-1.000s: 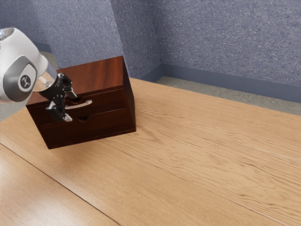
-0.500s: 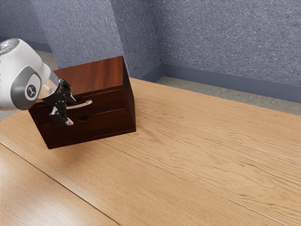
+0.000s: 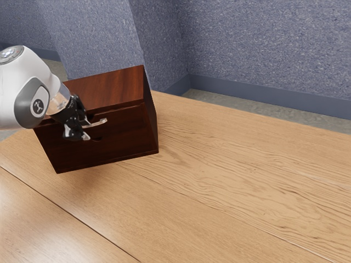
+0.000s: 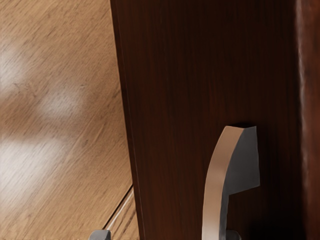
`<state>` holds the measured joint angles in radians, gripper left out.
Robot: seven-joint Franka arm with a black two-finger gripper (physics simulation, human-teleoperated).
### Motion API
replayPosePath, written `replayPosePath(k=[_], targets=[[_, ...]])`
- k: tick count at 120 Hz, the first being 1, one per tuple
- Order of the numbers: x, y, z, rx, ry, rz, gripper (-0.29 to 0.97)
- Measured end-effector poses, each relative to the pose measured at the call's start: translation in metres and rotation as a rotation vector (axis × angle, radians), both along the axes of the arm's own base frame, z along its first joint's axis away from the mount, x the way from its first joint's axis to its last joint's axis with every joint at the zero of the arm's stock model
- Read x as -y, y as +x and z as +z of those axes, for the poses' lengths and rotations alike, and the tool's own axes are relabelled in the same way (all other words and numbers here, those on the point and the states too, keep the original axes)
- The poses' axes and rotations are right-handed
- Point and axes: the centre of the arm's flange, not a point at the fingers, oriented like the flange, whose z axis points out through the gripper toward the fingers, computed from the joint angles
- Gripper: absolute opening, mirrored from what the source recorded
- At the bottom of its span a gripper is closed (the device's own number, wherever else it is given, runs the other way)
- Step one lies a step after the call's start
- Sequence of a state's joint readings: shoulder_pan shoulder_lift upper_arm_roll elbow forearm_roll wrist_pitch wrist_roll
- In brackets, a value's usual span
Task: Pull the drawer handle with one arm to open the drawer
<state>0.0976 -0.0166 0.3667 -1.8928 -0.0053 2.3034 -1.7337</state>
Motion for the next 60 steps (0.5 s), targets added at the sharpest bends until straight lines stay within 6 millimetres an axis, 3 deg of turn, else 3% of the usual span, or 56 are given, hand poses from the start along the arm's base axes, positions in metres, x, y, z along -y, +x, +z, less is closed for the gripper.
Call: replayPosePath(k=[23, 60], targets=[[0.0014, -0.0003, 0.0012, -0.001, -0.002, 0.001, -0.03], [0.0056, -0.0051, -0.0009, -0.01, -0.012, -0.002, -0.09]])
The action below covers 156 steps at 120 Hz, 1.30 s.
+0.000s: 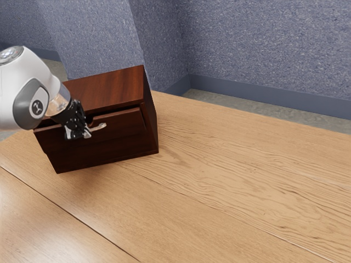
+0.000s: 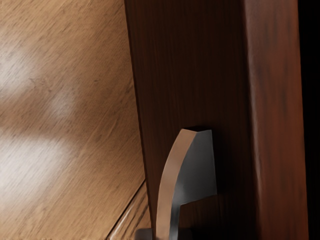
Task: Pull the drawer handle with one arm to open the drawer
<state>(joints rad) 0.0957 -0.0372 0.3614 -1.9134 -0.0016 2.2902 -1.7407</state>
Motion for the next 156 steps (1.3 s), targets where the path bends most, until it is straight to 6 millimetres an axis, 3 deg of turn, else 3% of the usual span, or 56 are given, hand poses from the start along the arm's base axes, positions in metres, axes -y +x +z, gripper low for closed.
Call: replayPosePath(k=[50, 101, 156], targets=[[0.029, -0.027, -0.004, -0.002, -0.031, -0.042, -0.1], [0.053, -0.068, -0.004, 0.027, -0.019, -0.089, -0.11], [0.069, -0.081, -0.002, 0.051, 0.01, -0.102, -0.11]])
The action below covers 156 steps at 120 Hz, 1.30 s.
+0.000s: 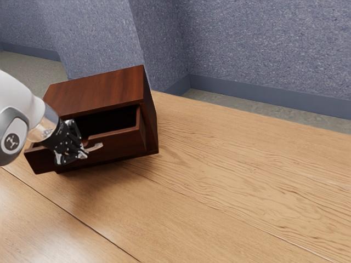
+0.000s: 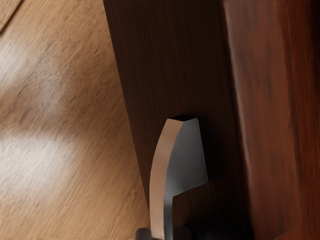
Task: Pull the drawer handle with one arm to open the drawer
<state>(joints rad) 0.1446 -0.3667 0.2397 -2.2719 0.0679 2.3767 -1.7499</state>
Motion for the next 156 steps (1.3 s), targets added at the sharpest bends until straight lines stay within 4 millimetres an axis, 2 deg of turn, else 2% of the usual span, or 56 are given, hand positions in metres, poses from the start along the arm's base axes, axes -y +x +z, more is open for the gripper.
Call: replayPosePath(k=[48, 156], targets=[[0.02, -0.022, 0.003, 0.019, 0.023, -0.008, -0.1], [0.046, -0.058, 0.004, 0.051, 0.041, -0.032, -0.1]])
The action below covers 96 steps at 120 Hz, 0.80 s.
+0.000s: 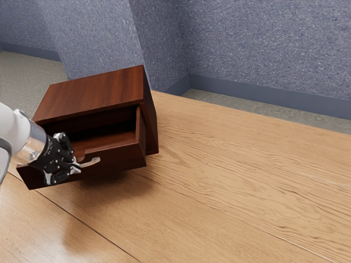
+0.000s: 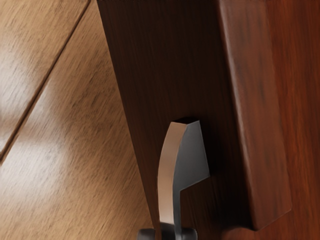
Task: Pull the drawer handle with one arm to open the drawer
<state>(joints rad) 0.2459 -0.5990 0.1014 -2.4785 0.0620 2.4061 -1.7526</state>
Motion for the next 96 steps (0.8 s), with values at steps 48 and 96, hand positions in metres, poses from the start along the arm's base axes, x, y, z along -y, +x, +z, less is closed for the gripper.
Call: replayPosePath(k=[48, 96], targets=[[0.005, -0.004, 0.009, 0.023, 0.015, -0.01, 0.13], [0.077, 0.001, 0.14, 0.034, 0.058, -0.103, 0.52]])
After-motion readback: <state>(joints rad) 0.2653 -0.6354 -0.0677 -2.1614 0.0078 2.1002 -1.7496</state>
